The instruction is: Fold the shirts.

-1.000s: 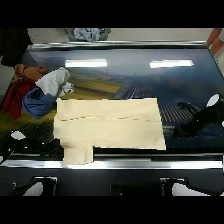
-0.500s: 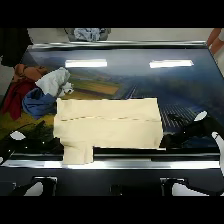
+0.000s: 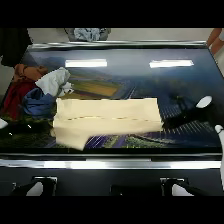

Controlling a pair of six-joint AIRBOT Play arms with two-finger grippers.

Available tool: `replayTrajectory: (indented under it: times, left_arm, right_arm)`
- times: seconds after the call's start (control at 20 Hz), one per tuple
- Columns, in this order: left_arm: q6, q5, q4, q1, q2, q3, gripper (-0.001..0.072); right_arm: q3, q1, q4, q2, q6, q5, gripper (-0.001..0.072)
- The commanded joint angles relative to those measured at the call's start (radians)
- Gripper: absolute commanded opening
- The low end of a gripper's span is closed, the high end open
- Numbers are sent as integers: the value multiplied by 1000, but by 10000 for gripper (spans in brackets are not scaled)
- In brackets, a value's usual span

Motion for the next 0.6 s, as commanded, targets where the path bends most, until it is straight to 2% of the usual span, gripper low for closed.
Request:
replayTrajectory:
  times: [0.0, 0.15, 0.3, 0.4, 0.5, 0.55]
  left_arm:
    - [-50, -13, -11, 0, 143, 420, 26]
    - [-98, 48, 3, -1, 227, 779, 27]
    - [-98, 159, 3, -1, 303, 975, 27]
    - [-97, 210, 3, 0, 341, 1044, 26]
    - [-97, 201, 3, -1, 344, 1100, 26]
    - [-95, 201, 3, -1, 343, 1115, 26]
  right_arm:
    - [340, 3, -13, 205, -45, -40, 37]
    - [594, 3, -30, 426, -123, -251, 38]
    - [665, 3, -52, 637, -124, -452, 37]
    - [680, 3, -103, 717, -97, -484, 36]
    - [714, 3, -207, 734, -21, -437, 36]
    - [728, 3, -235, 732, -15, -407, 36]
